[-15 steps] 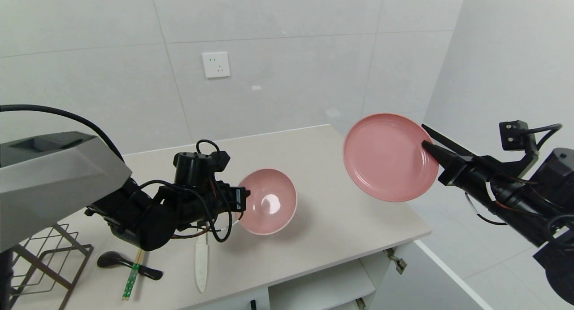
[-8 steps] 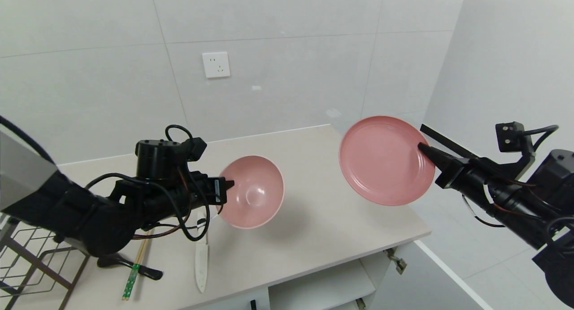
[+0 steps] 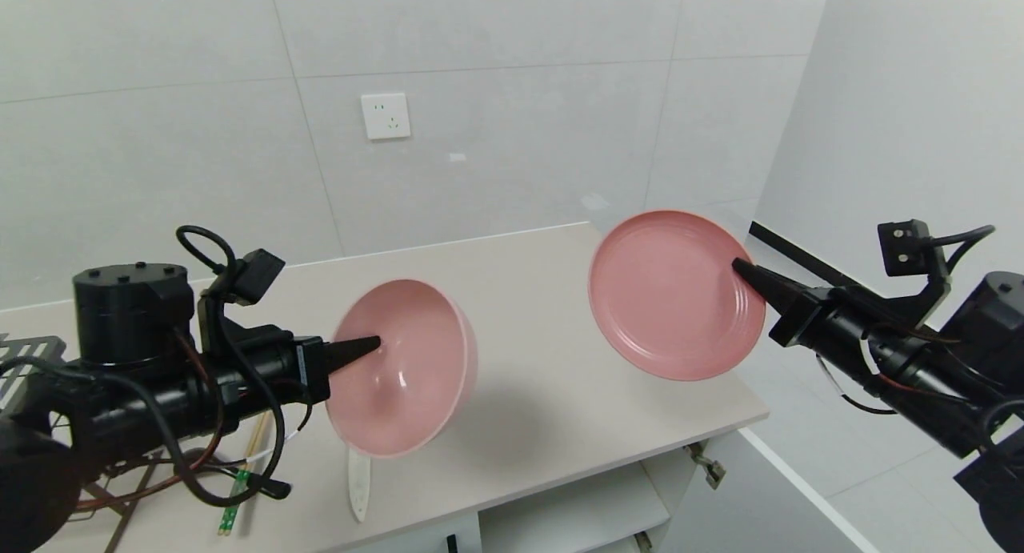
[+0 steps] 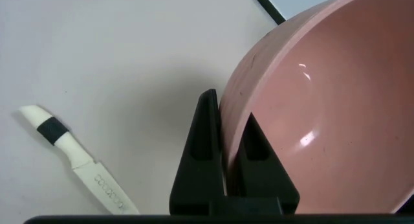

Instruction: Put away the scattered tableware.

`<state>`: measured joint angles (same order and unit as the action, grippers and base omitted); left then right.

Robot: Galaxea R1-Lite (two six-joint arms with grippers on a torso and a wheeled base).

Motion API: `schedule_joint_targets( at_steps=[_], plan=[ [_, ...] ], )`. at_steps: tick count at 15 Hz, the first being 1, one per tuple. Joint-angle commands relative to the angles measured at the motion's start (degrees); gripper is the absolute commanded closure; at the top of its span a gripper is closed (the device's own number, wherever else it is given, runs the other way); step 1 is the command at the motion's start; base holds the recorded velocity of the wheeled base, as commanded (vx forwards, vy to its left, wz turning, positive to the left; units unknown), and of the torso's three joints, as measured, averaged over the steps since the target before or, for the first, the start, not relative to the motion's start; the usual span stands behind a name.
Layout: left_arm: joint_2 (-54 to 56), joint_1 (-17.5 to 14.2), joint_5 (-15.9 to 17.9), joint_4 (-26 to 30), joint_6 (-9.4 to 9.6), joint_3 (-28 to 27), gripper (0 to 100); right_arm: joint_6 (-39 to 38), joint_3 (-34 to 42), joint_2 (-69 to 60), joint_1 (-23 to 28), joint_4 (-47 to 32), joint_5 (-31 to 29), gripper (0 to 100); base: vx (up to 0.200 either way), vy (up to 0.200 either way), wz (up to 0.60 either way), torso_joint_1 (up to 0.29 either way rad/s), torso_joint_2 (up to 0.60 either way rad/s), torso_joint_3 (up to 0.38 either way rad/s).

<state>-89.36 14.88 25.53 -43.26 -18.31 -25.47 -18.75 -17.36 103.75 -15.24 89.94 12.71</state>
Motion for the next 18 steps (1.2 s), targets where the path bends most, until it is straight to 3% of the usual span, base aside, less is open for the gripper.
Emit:
schedule_joint_targets(
  at_steps=[1,3,4,5,7,10,12,14,16,18],
  plan=[
    [6.2,0.2,0.2,-0.8,0.56,5.2,100,0.6,0.7,-0.7,-2.0,0.1,-0.1,100,0.0,0.0,0.0,0.0,0.0,0.0],
    [7.4,0.3,-0.1,-5.3,3.37,9.9,100,2.5,1.5,-0.9,-2.6,0.1,-0.2,100,0.0,0.0,0.0,0.0,0.0,0.0],
    [6.9,0.0,-0.2,-12.9,3.63,13.2,100,3.4,1.5,-0.8,-2.6,0.1,-0.2,100,0.0,0.0,0.0,0.0,0.0,0.0],
    [5.7,0.4,-0.3,-19.8,3.02,15.9,100,3.4,1.1,-0.7,-2.6,0.1,-0.2,100,0.0,0.0,0.0,0.0,0.0,0.0],
    [4.7,2.3,-1.9,-25.5,2.05,21.1,100,3.5,1.3,-0.7,-2.6,0.1,-0.2,100,0.0,0.0,0.0,0.0,0.0,0.0],
    [0.0,2.9,-10.8,-25.8,2.23,21.7,100,3.7,1.4,-0.8,-2.4,0.1,-0.2,100,0.0,0.0,0.0,0.0,0.0,0.0],
    [-1.9,3.3,-14.4,-26.0,1.79,21.5,100,3.7,1.0,-0.7,-2.4,0.1,-0.2,100,0.0,0.0,0.0,0.0,0.0,0.0],
    [-1.9,3.3,-16.9,-25.8,2.93,19.6,100,3.7,0.3,-0.7,-2.1,0.1,-0.4,100,0.0,0.0,0.0,0.0,0.0,0.0],
    [-2.9,3.0,-20.4,-25.6,5.39,15.8,100,3.7,0.3,-0.7,-2.1,0.1,-0.4,100,0.0,0.0,0.0,0.0,0.0,0.0],
    [-5.3,3.3,-23.7,-25.8,5.57,14.0,100,3.8,0.4,-0.7,-2.1,0.1,-0.5,100,-0.2,0.0,0.0,0.0,0.0,0.002]
  ],
)
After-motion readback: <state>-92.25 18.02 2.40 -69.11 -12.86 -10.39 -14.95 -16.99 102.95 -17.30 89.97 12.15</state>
